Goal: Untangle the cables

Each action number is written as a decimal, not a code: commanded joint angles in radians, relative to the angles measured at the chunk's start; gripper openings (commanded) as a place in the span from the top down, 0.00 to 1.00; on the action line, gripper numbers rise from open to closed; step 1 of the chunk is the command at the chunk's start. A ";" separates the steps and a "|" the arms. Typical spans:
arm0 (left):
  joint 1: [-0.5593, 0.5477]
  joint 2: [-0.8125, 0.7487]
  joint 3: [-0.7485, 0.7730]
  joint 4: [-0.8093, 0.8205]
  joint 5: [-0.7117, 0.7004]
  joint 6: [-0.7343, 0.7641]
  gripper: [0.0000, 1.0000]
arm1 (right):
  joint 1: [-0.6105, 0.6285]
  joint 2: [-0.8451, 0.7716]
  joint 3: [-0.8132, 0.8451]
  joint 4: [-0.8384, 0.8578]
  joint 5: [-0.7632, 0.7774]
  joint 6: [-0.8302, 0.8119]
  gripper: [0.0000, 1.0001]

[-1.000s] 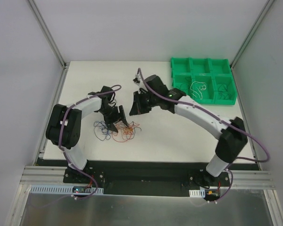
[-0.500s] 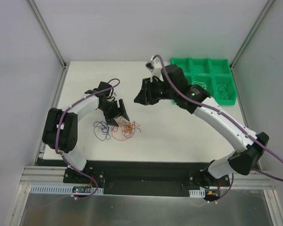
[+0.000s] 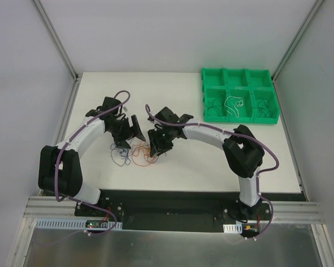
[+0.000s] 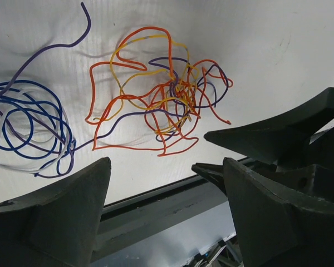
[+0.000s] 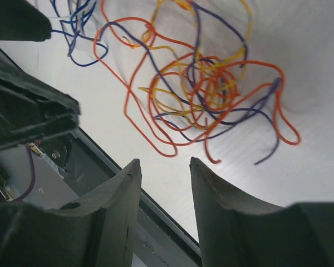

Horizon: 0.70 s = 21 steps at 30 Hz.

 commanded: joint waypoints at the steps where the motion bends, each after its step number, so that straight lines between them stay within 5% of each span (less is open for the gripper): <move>1: 0.004 -0.012 0.001 -0.051 0.007 0.081 0.19 | 0.029 0.002 0.076 0.056 -0.042 0.031 0.57; 21: 0.004 0.005 0.042 -0.101 0.046 0.196 0.19 | 0.057 -0.034 0.004 0.012 0.134 0.008 0.57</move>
